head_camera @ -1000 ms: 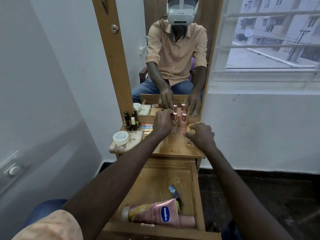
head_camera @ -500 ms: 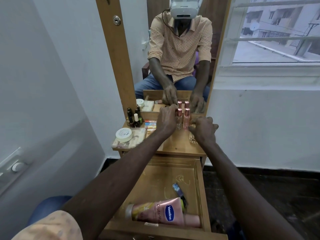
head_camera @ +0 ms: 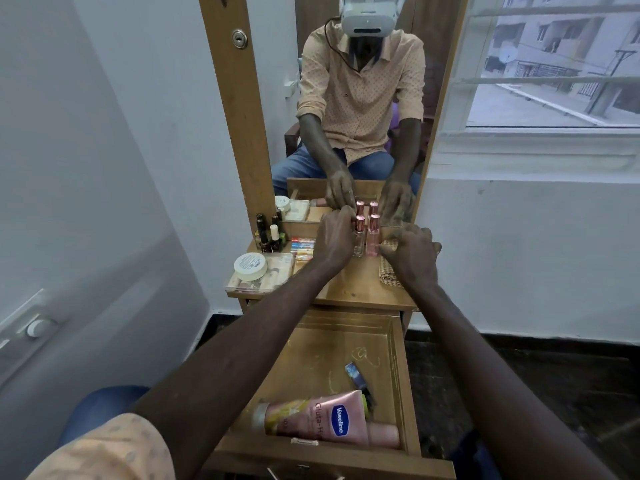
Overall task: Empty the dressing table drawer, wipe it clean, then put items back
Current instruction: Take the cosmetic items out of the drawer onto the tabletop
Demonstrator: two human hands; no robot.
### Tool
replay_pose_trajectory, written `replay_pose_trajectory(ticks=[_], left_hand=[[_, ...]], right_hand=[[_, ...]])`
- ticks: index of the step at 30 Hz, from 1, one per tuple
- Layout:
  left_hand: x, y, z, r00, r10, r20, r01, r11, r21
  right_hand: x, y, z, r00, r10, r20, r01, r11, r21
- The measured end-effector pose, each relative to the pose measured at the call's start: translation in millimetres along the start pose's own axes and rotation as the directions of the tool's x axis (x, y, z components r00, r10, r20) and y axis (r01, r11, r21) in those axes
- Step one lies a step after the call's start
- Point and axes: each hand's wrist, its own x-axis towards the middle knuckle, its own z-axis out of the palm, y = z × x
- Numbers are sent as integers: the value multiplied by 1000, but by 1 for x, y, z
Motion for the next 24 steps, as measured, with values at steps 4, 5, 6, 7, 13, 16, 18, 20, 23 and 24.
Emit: replay_pose_trajectory(ticks=[4,5,6,7,13,16,18,20,23,24], left_hand=[[-6,4,-10,999,-33,19,33,999,-19],[-8,6,-15,999,-32,12,32,999,-14],[-11,8,-23,1000,-23,-1,23,1000,-9],[-15,10,-31,1000,-8,-16,8,1000,-11],[-104,0,-67,992,89,87,-79,990,-115],[-171,-20,-79,900,76,429,-2,985,-172],[-204,-33,-81,827,-1,563,103,983,-150],[-215,-43,-79,793,-71,605,166,981,-102],[-207,-48,-68,709,-130,693,196,980,-18],[-204,-48,-64,655,-157,739,199,979,31]], right_hand=[[-15,-8,-20,999,-17,-38,19,998,56],[-21,-12,-25,999,-26,-46,29,997,70],[-29,-15,-29,998,-32,-52,36,996,84],[-40,-17,-33,998,-38,-53,44,994,99],[-131,-30,-35,965,-161,207,132,980,148],[-159,-34,-21,837,-140,530,179,984,-23],[-167,-37,-12,787,-119,605,233,966,-112],[-170,-45,-7,763,-88,640,248,955,-163],[-168,-52,2,735,-32,677,229,952,-203],[-167,-53,4,729,-14,684,226,949,-221]])
